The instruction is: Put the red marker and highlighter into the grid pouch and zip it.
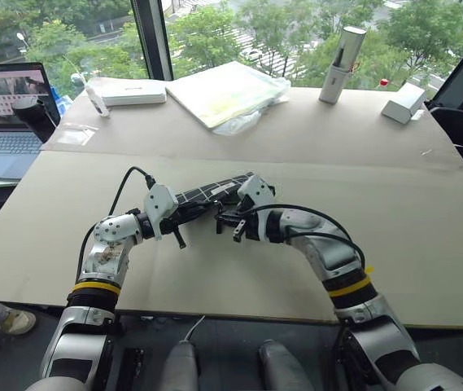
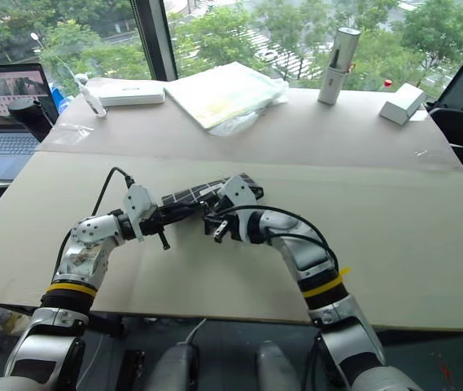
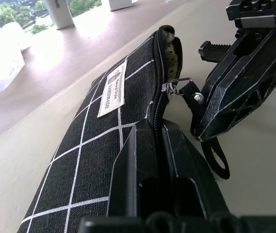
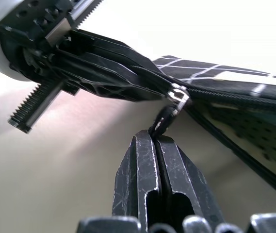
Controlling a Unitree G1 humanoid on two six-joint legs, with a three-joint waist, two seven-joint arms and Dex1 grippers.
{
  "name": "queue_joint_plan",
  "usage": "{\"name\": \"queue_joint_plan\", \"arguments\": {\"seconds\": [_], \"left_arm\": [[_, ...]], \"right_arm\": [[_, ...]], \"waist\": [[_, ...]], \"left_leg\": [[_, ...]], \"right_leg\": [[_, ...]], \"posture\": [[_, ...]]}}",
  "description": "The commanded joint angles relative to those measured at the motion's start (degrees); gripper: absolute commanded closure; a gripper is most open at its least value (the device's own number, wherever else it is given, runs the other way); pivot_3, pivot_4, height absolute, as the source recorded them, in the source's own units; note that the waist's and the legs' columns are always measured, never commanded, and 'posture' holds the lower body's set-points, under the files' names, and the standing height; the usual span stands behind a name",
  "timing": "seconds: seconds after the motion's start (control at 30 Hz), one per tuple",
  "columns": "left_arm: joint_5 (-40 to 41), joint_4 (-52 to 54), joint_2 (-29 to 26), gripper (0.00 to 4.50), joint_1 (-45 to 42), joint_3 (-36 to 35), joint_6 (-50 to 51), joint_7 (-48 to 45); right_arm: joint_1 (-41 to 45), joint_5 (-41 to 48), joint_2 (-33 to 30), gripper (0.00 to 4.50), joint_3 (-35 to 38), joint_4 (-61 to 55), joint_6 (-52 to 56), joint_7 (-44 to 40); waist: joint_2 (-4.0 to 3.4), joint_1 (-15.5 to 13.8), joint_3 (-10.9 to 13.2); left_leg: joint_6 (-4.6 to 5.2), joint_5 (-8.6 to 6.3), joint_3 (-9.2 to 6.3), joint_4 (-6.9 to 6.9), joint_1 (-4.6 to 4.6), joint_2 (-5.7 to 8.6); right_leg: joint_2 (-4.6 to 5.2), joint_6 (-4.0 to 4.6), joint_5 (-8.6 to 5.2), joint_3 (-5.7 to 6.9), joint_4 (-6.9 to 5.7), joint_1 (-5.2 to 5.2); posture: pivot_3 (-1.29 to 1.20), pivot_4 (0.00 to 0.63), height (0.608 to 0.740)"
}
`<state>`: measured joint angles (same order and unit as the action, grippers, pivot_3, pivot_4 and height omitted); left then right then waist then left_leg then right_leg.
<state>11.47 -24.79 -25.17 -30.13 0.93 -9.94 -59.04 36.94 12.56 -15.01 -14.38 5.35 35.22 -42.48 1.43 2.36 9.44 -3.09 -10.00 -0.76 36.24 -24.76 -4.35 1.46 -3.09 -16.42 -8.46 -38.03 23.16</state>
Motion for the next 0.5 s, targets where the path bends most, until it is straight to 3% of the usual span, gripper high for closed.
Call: {"name": "queue_joint_plan", "arguments": {"seconds": [0.03, 0.23, 0.4, 0.5], "left_arm": [[1.0, 0.2, -0.4, 4.5, -0.4, -1.2, -1.4, 0.3], [1.0, -0.1, -0.5, 4.5, -0.3, -1.2, -1.7, 0.1], [1.0, -0.7, -0.2, 4.5, -0.7, -1.1, -2.0, -0.2], [0.9, -0.7, 0.1, 4.5, -1.3, -0.8, -2.1, -0.3]], "right_arm": [[-0.1, -0.3, -5.2, 4.47, 4.8, -0.2, -0.3, -0.1], [0.7, -2.0, -14.2, 4.47, 9.4, 4.7, -3.0, 0.4], [1.1, -2.0, -14.1, 4.47, 9.9, 5.9, -5.1, 1.4], [0.6, -0.8, -12.7, 3.74, 9.5, 4.0, -4.5, 0.4]], "waist": [[0.0, 0.0, 0.0], [0.0, 0.1, 0.0], [0.01, 0.5, 0.0], [0.01, 0.6, 0.0]], "left_leg": [[0.0, 0.0, 0.0, 0.0, 0.0, 0.0], [0.0, 0.0, 0.01, -0.02, 0.0, 0.0], [0.0, 0.0, 0.01, -0.04, 0.02, -0.01], [0.0, 0.0, 0.0, -0.09, 0.03, 0.0]], "right_leg": [[0.0, 0.0, 0.0, 0.0, 0.0, 0.0], [-0.01, 0.0, 0.0, -0.01, 0.02, 0.02], [-0.02, 0.0, 0.0, -0.03, 0.03, 0.02], [-0.02, 0.0, 0.0, -0.03, 0.03, 0.03]], "posture": [[0.0, 0.15, 0.739], [0.0, 0.15, 0.739], [0.0, 0.15, 0.739], [0.0, 0.15, 0.739]]}}
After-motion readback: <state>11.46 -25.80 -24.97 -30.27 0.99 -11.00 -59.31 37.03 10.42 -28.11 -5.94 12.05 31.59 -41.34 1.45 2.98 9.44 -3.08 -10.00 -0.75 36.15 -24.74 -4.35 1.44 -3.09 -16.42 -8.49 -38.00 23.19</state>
